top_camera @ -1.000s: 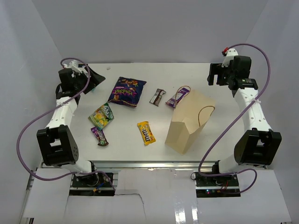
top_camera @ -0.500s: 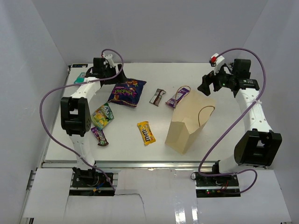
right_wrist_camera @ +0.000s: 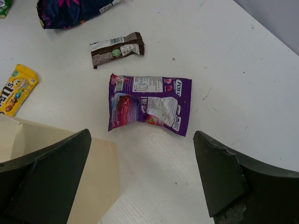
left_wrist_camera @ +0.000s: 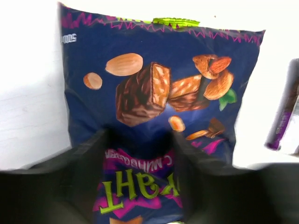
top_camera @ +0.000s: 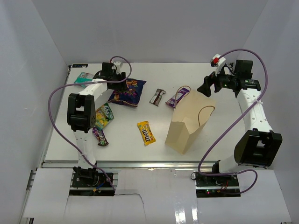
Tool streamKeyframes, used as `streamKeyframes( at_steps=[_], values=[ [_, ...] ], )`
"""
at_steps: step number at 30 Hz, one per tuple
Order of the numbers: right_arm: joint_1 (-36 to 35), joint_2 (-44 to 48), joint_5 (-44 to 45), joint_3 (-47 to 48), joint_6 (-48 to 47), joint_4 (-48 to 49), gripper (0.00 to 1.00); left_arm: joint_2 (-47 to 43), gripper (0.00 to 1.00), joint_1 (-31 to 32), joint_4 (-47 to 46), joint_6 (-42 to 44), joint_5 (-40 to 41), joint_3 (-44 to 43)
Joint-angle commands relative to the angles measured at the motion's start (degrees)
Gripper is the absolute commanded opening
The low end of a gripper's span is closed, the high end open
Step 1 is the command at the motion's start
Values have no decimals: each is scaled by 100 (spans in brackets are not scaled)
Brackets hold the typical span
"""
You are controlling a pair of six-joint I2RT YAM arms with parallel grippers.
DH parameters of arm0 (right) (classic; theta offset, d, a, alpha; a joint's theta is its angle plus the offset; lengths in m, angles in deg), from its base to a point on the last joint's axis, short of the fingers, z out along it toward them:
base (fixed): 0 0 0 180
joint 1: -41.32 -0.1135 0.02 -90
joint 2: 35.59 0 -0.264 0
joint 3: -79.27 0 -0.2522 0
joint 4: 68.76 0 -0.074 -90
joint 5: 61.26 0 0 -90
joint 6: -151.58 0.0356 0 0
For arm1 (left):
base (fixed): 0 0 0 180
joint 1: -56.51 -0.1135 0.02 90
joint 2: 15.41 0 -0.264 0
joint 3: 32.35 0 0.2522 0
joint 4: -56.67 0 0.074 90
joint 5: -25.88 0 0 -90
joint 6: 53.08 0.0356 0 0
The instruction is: Place the snacks into the paper bag
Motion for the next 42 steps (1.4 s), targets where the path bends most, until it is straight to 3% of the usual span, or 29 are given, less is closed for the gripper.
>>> streamKeyframes(
  at_steps=[1,3,4,7,10,14,19,28,36,42],
  values=[
    [61,-9,-189,56,35,-44,96,-64,56,-11,170,-176,-785,265],
    [96,-9,-224,91,52,-44,96,-64,40,-20,179,-282,-1287,326],
    [140,-9,-250,109,70,-35,96,-107,27,-29,179,-343,-1384,352],
    [254,9,-365,92,175,-26,96,-248,14,-38,144,-484,-1587,379],
    [377,0,-496,109,272,-26,96,-695,10,-55,-198,-660,-1666,414],
    [500,-35,-672,214,421,18,96,-1564,0,-47,-1243,-993,-1999,563],
    [562,-61,-760,337,527,27,96,-2102,0,-3,-2429,-1740,-2667,949],
    [615,-18,-778,329,659,97,96,-2814,0,173,-2897,-2294,-2870,1214],
    [632,-18,-778,338,729,132,97,-3271,0,454,-3046,-2840,-2835,302],
    [641,-26,-787,329,782,185,97,-3307,0,1138,-3073,-2919,-2633,-585]
  ],
)
